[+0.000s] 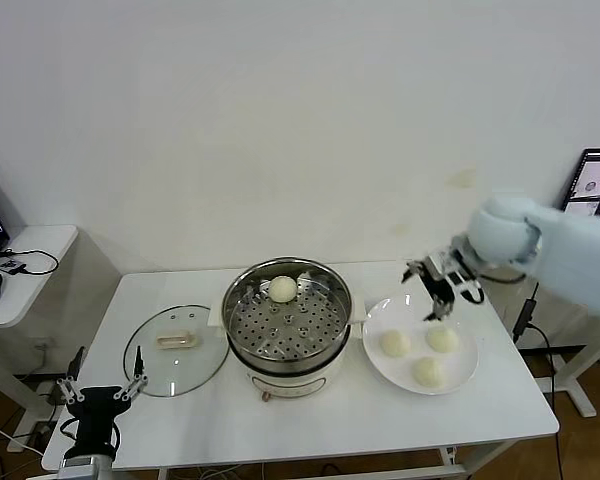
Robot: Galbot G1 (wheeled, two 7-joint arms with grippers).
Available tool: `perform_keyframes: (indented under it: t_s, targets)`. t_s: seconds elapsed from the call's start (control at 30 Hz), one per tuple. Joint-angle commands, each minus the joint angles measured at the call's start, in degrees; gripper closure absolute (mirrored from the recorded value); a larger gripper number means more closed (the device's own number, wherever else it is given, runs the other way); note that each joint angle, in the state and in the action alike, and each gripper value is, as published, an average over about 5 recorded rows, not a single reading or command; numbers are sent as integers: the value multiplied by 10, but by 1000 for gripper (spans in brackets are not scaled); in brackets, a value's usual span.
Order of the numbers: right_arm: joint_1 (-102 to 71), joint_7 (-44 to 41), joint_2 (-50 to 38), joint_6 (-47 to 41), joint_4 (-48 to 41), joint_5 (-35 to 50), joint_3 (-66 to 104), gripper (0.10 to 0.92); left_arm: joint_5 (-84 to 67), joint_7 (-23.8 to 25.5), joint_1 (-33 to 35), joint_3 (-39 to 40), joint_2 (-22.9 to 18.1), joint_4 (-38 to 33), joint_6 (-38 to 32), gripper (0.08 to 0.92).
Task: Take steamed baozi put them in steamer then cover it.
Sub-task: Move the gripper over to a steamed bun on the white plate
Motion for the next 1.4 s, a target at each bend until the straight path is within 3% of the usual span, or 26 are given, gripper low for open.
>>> perform_keyframes:
  t_s: [0.03, 0.6, 1.4]
  targets:
    - [-160, 10, -16, -18, -24, -68, 96, 202, 3, 0, -3, 2, -4, 1, 1, 177]
    - [-229, 25, 119, -1, -155, -102, 131, 203, 3, 0, -11, -5, -3, 20, 0, 177]
    - [-242, 29, 170, -1, -225, -139, 146, 233, 3, -2, -15, -9, -5, 29, -2, 177]
